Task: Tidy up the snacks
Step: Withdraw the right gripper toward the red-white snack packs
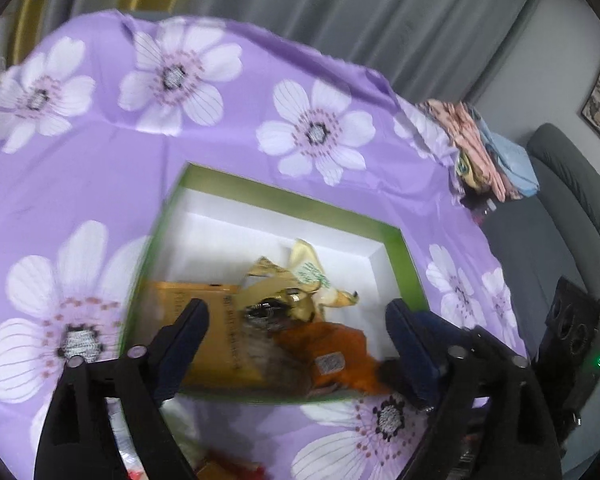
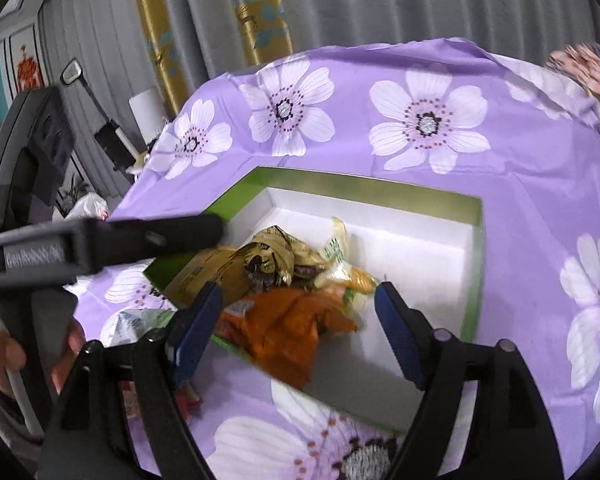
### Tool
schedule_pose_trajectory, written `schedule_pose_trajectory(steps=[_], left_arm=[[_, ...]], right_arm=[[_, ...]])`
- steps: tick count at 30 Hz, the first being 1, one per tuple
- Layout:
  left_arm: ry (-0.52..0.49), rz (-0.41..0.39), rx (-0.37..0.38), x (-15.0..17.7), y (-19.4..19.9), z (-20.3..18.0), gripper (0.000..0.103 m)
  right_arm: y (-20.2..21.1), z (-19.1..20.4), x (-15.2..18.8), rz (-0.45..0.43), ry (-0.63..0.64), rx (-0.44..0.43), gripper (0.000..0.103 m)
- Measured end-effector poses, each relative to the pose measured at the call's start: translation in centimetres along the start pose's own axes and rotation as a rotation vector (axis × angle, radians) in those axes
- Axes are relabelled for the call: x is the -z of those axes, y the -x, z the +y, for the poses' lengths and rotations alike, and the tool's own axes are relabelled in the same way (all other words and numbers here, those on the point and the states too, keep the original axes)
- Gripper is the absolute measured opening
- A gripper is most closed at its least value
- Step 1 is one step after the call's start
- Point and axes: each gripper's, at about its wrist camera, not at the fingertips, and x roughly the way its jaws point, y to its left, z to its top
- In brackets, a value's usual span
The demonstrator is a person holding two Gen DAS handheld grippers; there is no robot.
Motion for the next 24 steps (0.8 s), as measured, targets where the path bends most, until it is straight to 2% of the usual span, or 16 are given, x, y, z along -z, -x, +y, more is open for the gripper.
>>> schedule_pose_trajectory(steps=[5,8,10,13,17,19,21,24], left_arm=[[0.067,-0.027,-0.058,1.0,3.3,2.7,0.098],[0.102,-0.051,-0.128,2.4,5.2,4.4,0.098],[0.121,-0.064,-0.156,3.4,6.2,5.3,0.098],[0.167,-0.082,-0.167,5.3,7.4,6.8,0.099],[0.183,-0.053,-0.132,8.7,7.6,7.8,0.099],[0.196,-0.026,-0.068,10.1,7.3,8.3,0.099],[0.235,0.000,0.032,11.2,6.5,9.2,0.099],[0.248,0.030,0.073,11.5,5.5,9.6,0.099]], right_arm=[[2.4,0.1,1.6,-0.028,-0.038,-0.006,0.083],[3.5,0.7,2.7,-0.036,-0.051,-0.024,0.085],[3.8,1.1,3.5,-0.029,-0.058,-0.034,0.090],[3.6,2.1,4.7,0.005,-0.054,-0.057,0.093],[2.9,4.0,6.6,0.057,-0.032,-0.099,0.093],[2.6,5.0,7.7,0.071,-0.015,-0.117,0.093],[2.0,6.0,8.8,0.101,-0.008,-0.147,0.093],[1.0,7.2,10.0,0.141,0.005,-0.159,0.092]])
